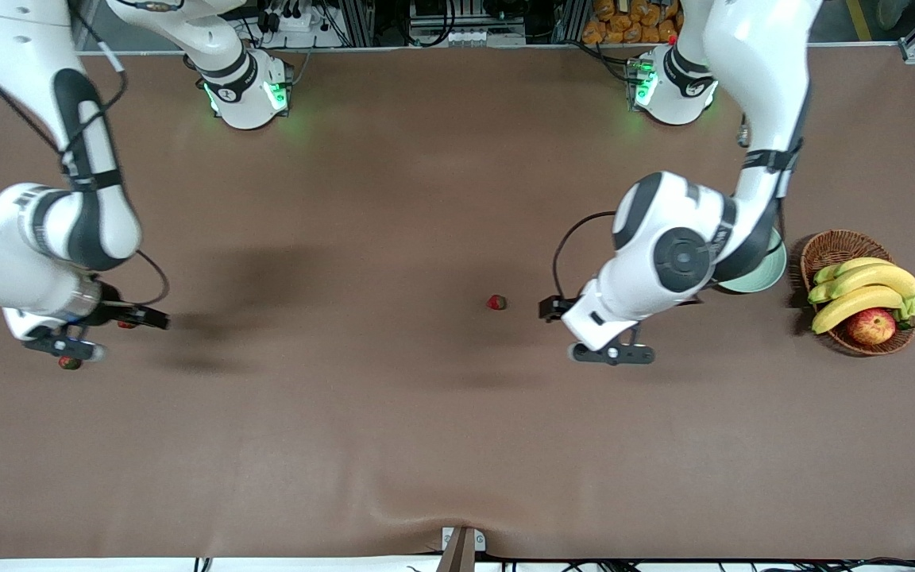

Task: Collect all strawberries into plate
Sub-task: 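Grasp the mid-table strawberry with the left gripper while the right gripper reaches another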

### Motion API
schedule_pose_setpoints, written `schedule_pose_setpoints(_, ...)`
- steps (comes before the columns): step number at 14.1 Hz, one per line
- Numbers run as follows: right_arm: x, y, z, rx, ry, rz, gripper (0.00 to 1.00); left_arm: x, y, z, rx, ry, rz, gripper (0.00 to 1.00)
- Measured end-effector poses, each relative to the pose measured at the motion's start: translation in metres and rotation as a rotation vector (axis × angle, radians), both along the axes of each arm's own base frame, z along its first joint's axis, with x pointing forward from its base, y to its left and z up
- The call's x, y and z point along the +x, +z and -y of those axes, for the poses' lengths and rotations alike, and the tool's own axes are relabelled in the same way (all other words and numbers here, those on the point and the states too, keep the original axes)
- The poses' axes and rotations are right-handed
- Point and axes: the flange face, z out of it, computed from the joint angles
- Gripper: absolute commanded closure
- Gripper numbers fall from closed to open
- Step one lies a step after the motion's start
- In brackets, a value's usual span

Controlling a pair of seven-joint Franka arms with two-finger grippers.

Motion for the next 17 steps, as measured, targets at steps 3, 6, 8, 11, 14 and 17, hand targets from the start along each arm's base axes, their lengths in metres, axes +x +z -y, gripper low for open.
schedule_pose_setpoints(3, -0.013, -0.021, 0.062, -0.034, 0.092, 0.038, 0.0, -0.005, -0.043, 0.029, -0.006, -0.012, 0.026, 0.0)
schedule_pose_setpoints(6, -0.017, -0.051, 0.073, -0.056, 0.144, 0.022, 0.0, -0.013, -0.08, 0.057, -0.017, -0.036, 0.06, 0.0)
schedule_pose_setpoints(8, -0.015, -0.068, 0.066, -0.066, 0.179, 0.018, 0.0, -0.022, -0.096, 0.076, -0.043, -0.036, 0.071, 0.0)
schedule_pose_setpoints(11, -0.015, -0.083, 0.065, -0.073, 0.269, 0.009, 0.0, -0.045, -0.115, 0.111, -0.084, -0.032, 0.055, 0.07)
schedule_pose_setpoints(14, -0.016, -0.084, 0.066, -0.069, 0.39, 0.005, 0.0, -0.056, -0.124, 0.121, -0.073, -0.01, 0.038, 0.13)
schedule_pose_setpoints(17, -0.016, -0.086, 0.066, -0.061, 0.496, -0.002, 0.0, -0.057, -0.137, 0.109, -0.05, 0.0, 0.018, 0.23)
